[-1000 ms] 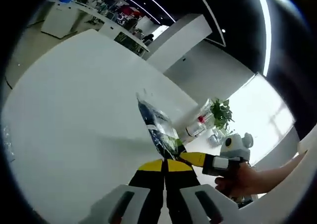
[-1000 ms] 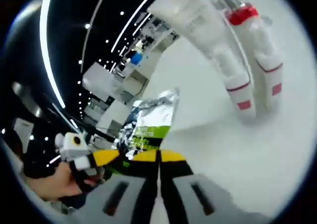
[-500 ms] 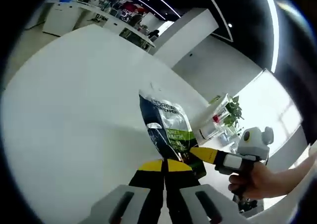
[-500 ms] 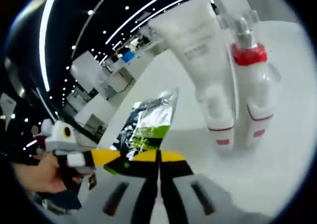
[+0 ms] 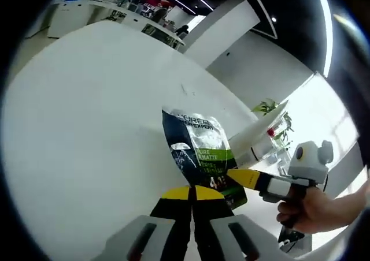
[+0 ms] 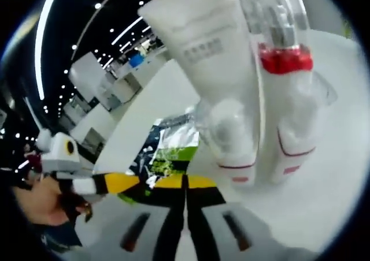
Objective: Arrange the skincare products in the storage area until every visible bottle or jar stands upright without overlapping.
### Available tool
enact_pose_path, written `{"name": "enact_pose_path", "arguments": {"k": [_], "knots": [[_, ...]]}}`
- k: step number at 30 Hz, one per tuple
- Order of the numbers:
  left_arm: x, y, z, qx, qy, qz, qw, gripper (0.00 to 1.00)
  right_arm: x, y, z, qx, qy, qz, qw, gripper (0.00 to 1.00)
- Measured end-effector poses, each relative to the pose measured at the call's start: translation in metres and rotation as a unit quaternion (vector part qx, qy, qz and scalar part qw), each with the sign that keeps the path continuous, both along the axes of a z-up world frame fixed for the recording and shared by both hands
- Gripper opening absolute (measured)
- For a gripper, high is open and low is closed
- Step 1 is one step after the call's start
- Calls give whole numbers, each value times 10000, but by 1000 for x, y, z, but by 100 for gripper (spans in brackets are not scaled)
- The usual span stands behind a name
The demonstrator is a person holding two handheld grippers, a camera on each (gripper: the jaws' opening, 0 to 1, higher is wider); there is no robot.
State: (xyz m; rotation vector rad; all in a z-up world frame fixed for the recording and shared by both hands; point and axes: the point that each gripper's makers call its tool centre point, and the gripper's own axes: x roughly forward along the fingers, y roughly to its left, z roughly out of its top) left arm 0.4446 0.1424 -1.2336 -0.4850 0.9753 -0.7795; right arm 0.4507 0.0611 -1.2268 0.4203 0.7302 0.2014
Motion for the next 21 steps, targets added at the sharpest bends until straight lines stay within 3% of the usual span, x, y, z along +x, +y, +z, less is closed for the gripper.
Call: {"name": "enact_pose_path", "arguments": {"k": [11,21], "knots": [[3,-3,-24,223,146,36,9996,0,3,-2,-18,-206,191,1,9996,0],[6,-6,-28,236,180,156,9994,0,1,-6,-31,-457,342,75,9983,0]]}}
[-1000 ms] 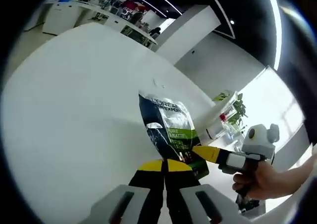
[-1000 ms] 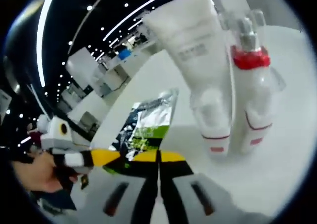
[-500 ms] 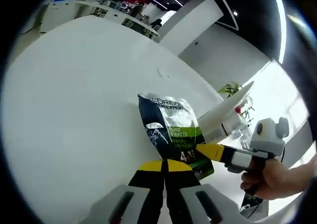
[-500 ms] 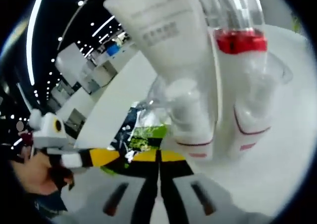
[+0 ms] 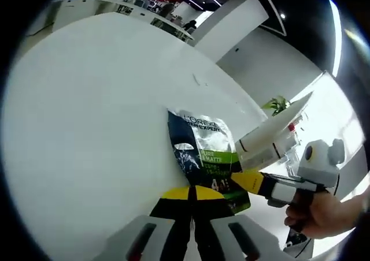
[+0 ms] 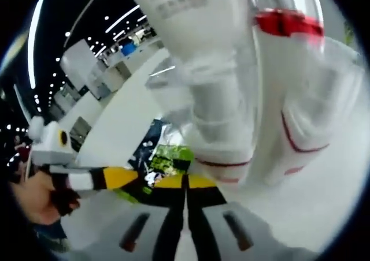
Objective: Arrange the skincare products in the storage area until every visible bottle or jar stands upright without overlapping.
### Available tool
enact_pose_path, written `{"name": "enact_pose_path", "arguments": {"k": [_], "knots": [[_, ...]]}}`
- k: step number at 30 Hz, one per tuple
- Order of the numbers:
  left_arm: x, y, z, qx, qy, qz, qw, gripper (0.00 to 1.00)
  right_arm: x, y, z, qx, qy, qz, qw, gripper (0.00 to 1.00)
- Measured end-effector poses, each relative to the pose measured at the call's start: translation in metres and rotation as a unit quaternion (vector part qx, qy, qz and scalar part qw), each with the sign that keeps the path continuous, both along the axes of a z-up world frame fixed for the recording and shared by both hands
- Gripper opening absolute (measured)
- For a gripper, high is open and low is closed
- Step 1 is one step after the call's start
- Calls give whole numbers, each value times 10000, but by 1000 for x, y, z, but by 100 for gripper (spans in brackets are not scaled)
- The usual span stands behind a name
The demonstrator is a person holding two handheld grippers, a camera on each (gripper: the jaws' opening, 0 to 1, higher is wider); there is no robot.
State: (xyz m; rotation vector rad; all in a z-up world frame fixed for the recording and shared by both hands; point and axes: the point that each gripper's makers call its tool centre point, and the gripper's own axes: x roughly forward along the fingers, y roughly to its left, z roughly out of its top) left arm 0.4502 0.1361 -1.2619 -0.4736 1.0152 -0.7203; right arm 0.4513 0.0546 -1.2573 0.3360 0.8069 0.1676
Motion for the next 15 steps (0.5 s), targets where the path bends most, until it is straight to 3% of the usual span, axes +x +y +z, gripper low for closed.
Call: {"name": "enact_pose_path", "arguments": {"k": [15], "knots": [[0,6,1,81,38,248,9997,1,-2,1,-2,-152,25,101,9998,6]]}}
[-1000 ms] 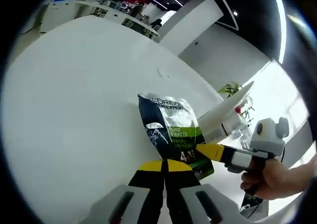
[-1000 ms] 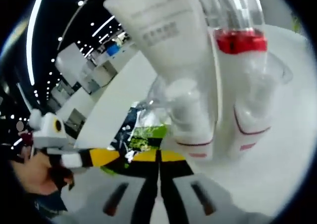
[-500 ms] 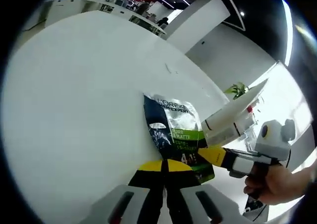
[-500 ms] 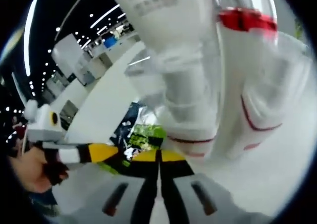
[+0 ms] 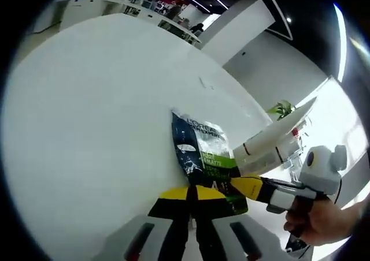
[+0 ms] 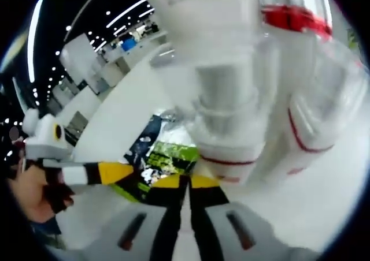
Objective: Arrange the skincare products in the storage area until every visible bottle or jar stands upright without overlapping.
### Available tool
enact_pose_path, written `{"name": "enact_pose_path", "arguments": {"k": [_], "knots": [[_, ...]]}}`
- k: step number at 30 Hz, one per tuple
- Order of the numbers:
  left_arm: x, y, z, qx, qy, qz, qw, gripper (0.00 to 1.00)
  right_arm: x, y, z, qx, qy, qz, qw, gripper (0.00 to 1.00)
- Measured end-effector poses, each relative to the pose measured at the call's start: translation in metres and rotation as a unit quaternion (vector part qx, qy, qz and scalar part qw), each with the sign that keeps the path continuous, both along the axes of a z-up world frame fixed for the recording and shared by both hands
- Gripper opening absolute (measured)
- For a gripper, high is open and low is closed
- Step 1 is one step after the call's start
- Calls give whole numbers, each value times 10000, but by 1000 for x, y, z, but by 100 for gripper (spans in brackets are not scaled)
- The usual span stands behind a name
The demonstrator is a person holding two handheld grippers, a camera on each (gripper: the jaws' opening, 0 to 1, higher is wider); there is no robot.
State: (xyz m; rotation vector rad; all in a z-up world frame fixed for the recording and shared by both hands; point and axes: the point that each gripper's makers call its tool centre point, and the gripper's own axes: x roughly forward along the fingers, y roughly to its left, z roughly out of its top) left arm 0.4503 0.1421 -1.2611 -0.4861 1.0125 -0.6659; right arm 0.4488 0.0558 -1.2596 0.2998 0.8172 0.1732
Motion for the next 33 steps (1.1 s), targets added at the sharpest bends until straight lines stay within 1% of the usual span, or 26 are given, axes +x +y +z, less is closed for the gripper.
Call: {"name": "enact_pose_path", "arguments": {"k": [5,10,12,13,16,19,23,29,33], "knots": [[-1,6,3,64,-135,-31,9999,7,-5,-3,2,-87,16,86,9999,9],[-4,6,8,-12,-160,-64,9999,15,-7,-4,8,-98,-52,98,9999,10],[-6,6,8,46,-219,-130,9997,18,-8,-3,12,-150,-98,144,9997,10],[-7,8,9,134,-309,-218,9992,18,-8,-3,13,-160,-118,154,9997,10],[-9,14,12,209,-426,-208,9987,22,-9,-2,16,-171,-161,172,9996,10],[-11,19,14,300,-490,-254,9980,21,-12,1,18,-191,-180,227,9994,10],[-17,18,15,303,-493,-312,9978,20,-15,2,20,-226,-201,274,9992,10],[-27,8,13,260,-410,-408,9980,20,-21,-2,29,-283,-263,275,9989,10],[-29,6,13,281,-423,-461,9976,20,-29,-6,31,-335,-268,262,9987,10]]}}
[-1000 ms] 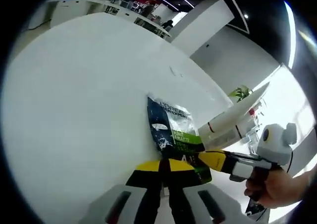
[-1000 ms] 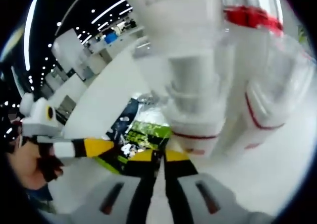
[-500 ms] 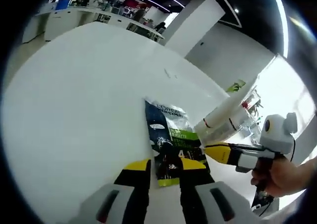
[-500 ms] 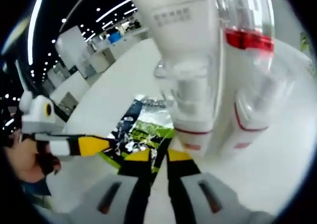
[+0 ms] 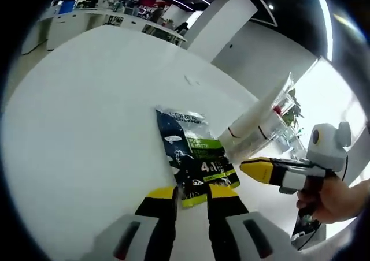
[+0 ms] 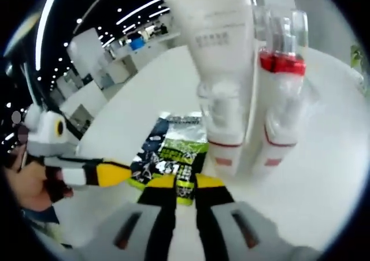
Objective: Arrange the skincare products in the storage area until every visible bottle or jar stands upright without overlapping.
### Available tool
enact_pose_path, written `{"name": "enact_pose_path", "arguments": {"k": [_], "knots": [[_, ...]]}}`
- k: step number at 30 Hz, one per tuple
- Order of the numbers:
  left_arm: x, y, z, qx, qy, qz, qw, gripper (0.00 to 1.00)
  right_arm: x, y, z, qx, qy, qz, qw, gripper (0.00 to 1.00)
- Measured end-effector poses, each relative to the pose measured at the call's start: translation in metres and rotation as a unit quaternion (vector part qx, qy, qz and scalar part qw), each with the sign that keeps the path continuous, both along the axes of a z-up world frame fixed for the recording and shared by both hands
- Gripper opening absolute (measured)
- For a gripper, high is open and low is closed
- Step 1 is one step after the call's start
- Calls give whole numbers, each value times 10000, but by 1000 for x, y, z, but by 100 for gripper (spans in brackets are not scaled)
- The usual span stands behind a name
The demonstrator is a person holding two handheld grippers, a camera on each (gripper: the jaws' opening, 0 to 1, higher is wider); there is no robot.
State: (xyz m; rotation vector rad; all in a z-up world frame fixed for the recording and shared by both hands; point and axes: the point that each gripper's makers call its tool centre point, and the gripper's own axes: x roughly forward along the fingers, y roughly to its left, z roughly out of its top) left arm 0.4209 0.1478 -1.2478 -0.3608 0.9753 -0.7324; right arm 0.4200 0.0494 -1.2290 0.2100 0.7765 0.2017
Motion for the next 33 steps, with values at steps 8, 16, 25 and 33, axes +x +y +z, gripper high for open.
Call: {"name": "enact_pose_path", "arguments": {"k": [8,16,25,33], "knots": [[0,15,8,56,-137,18,9999,21,-12,12,10,368,-19,112,9993,14],[-8,47,33,25,-567,146,9983,21,-18,44,22,605,-163,535,9966,15],[-37,102,37,413,-829,227,9954,20,-31,56,28,735,-162,734,9945,17],[-59,156,39,995,-1072,50,9892,21,-44,62,30,767,-161,852,9933,19]]}}
